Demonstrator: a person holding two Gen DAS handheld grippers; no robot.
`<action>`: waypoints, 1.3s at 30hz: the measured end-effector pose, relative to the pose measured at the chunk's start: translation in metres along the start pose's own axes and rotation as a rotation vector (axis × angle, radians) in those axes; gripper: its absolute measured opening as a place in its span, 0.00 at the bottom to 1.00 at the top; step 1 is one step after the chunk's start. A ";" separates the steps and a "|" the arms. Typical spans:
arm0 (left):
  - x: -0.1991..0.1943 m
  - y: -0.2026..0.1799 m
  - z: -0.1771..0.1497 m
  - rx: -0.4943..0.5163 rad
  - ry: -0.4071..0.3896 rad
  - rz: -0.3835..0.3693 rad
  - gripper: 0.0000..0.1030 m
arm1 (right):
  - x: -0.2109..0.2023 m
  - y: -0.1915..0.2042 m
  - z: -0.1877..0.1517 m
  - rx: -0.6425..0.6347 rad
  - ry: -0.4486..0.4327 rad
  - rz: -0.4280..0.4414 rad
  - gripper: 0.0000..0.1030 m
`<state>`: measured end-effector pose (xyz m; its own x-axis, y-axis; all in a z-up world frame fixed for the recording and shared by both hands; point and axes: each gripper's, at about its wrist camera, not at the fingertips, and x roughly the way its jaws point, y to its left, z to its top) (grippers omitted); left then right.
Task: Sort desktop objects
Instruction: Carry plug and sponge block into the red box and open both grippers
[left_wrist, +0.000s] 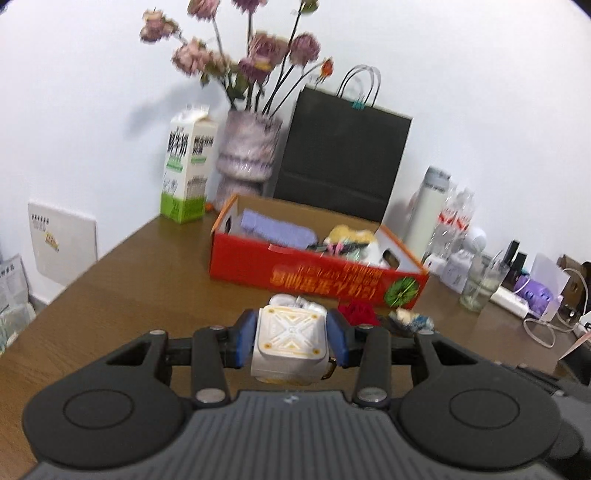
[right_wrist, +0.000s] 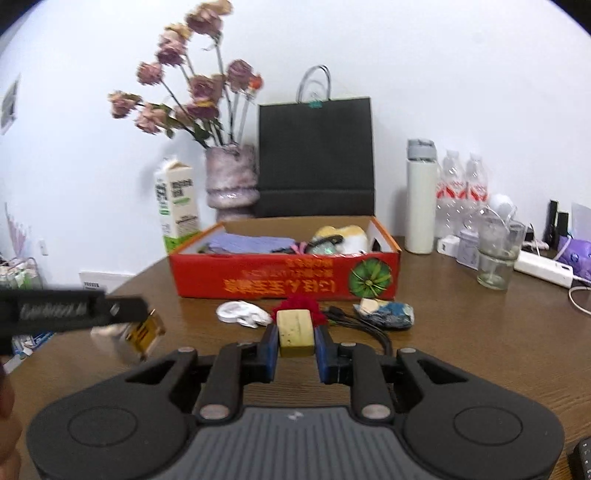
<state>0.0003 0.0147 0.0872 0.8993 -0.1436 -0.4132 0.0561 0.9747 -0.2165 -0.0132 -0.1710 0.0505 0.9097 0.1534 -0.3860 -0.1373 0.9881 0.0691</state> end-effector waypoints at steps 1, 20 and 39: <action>-0.001 -0.002 0.001 0.009 -0.009 -0.002 0.41 | 0.000 0.000 0.000 0.000 0.000 0.000 0.19; 0.102 -0.009 0.103 0.040 0.011 -0.058 0.41 | 0.033 -0.045 0.084 0.112 -0.050 0.005 0.19; 0.267 0.021 0.116 0.040 0.292 0.061 0.40 | 0.301 -0.045 0.124 0.207 0.518 0.172 0.20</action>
<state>0.2921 0.0165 0.0749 0.7393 -0.1221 -0.6622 0.0282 0.9882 -0.1506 0.3149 -0.1706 0.0452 0.5634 0.3473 -0.7496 -0.1390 0.9343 0.3283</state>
